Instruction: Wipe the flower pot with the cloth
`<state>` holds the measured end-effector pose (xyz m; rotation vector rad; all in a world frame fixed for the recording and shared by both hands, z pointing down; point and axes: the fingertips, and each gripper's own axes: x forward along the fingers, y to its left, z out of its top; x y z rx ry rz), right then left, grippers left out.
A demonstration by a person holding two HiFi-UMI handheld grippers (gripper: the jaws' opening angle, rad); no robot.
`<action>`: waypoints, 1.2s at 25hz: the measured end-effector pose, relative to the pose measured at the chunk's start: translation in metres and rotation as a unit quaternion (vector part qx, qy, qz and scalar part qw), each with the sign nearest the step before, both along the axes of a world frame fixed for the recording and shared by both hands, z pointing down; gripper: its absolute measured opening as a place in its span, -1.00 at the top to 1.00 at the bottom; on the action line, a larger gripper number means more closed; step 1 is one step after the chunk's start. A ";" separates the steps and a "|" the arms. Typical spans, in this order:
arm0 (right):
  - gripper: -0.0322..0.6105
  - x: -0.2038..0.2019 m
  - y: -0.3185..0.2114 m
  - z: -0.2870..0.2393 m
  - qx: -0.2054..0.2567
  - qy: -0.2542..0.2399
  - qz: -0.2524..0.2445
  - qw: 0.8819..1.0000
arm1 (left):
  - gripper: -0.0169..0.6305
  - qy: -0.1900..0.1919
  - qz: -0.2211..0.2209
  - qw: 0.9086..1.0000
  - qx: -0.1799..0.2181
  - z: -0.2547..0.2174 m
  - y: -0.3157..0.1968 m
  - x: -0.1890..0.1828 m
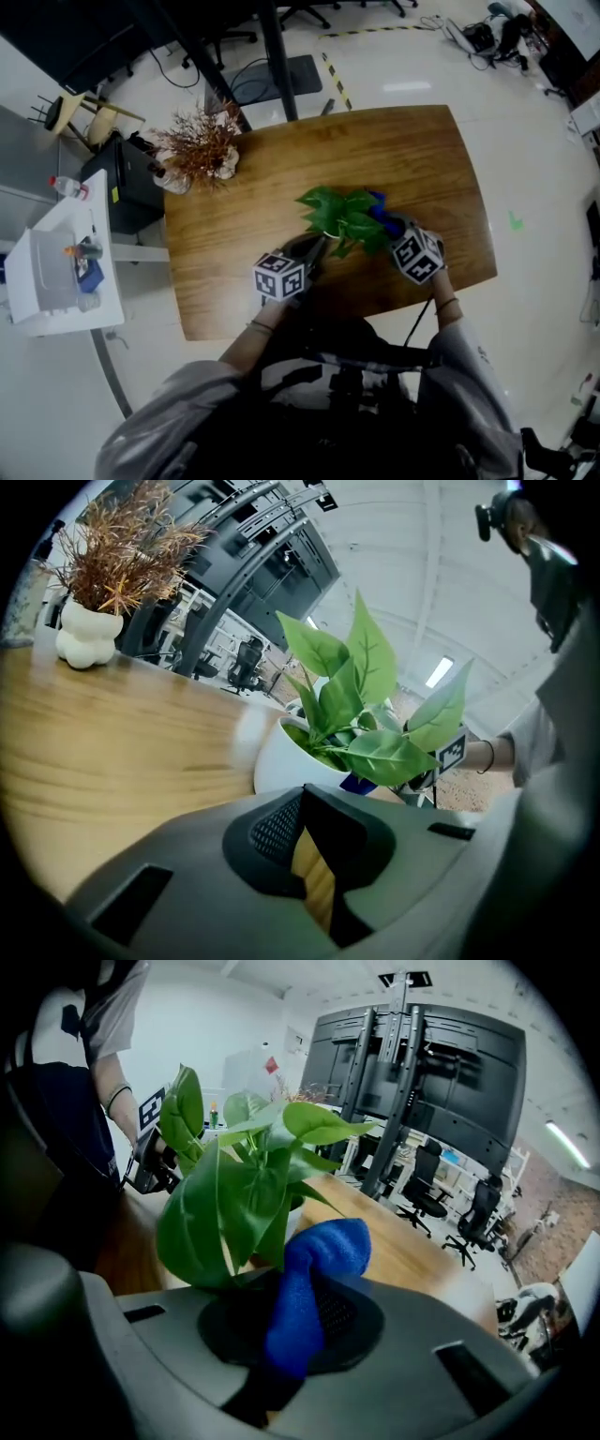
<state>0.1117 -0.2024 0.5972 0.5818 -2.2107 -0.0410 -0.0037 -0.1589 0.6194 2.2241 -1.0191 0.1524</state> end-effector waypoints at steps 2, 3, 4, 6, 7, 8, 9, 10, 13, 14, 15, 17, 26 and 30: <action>0.72 -0.012 0.001 0.003 -0.013 -0.004 -0.019 1.000 | 0.93 0.003 -0.004 1.000 0.000 -0.001 -0.003 -0.002; 0.72 -0.017 0.004 0.004 -0.019 -0.010 -0.024 0.999 | 0.93 0.003 -0.006 1.000 0.001 -0.002 -0.006 -0.004; 0.72 -0.023 0.008 0.005 -0.025 -0.016 -0.027 0.999 | 0.93 0.001 -0.008 1.000 0.003 -0.003 -0.008 -0.007; 0.72 -0.032 0.016 0.008 -0.037 -0.033 -0.023 0.998 | 0.93 -0.004 -0.015 1.000 0.008 -0.004 -0.015 -0.014; 0.72 -0.036 0.020 0.009 -0.044 -0.045 -0.016 0.998 | 0.93 -0.006 -0.019 1.000 0.010 -0.005 -0.018 -0.018; 0.72 -0.040 0.024 0.009 -0.053 -0.059 -0.006 0.997 | 0.93 -0.009 -0.025 1.000 0.012 -0.005 -0.022 -0.023; 0.72 -0.044 0.028 0.010 -0.062 -0.074 0.005 0.995 | 0.93 -0.010 -0.031 0.999 0.013 -0.005 -0.025 -0.028; 0.72 -0.048 0.033 0.011 -0.072 -0.089 0.016 0.993 | 0.93 -0.010 -0.038 0.999 0.014 -0.004 -0.029 -0.033; 0.72 -0.059 0.045 0.015 -0.099 -0.124 0.046 0.986 | 0.93 -0.010 -0.053 0.998 0.014 -0.002 -0.038 -0.042; 0.72 -0.062 0.048 0.017 -0.106 -0.130 0.055 0.984 | 0.93 -0.011 -0.056 0.998 0.014 -0.001 -0.040 -0.044; 0.72 -0.065 0.051 0.020 -0.113 -0.134 0.064 0.982 | 0.93 -0.011 -0.059 0.998 0.014 0.000 -0.043 -0.046; 0.72 -0.070 0.055 0.027 -0.125 -0.138 0.081 0.979 | 0.93 -0.014 -0.060 0.998 0.012 0.003 -0.045 -0.048; 0.72 -0.060 0.055 0.034 -0.144 -0.177 0.178 0.957 | 0.93 -0.026 -0.047 0.998 0.022 -0.002 -0.038 -0.049; 0.72 -0.046 0.064 0.021 -0.156 -0.226 0.250 0.929 | 0.93 -0.032 -0.035 0.998 0.034 -0.010 -0.027 -0.055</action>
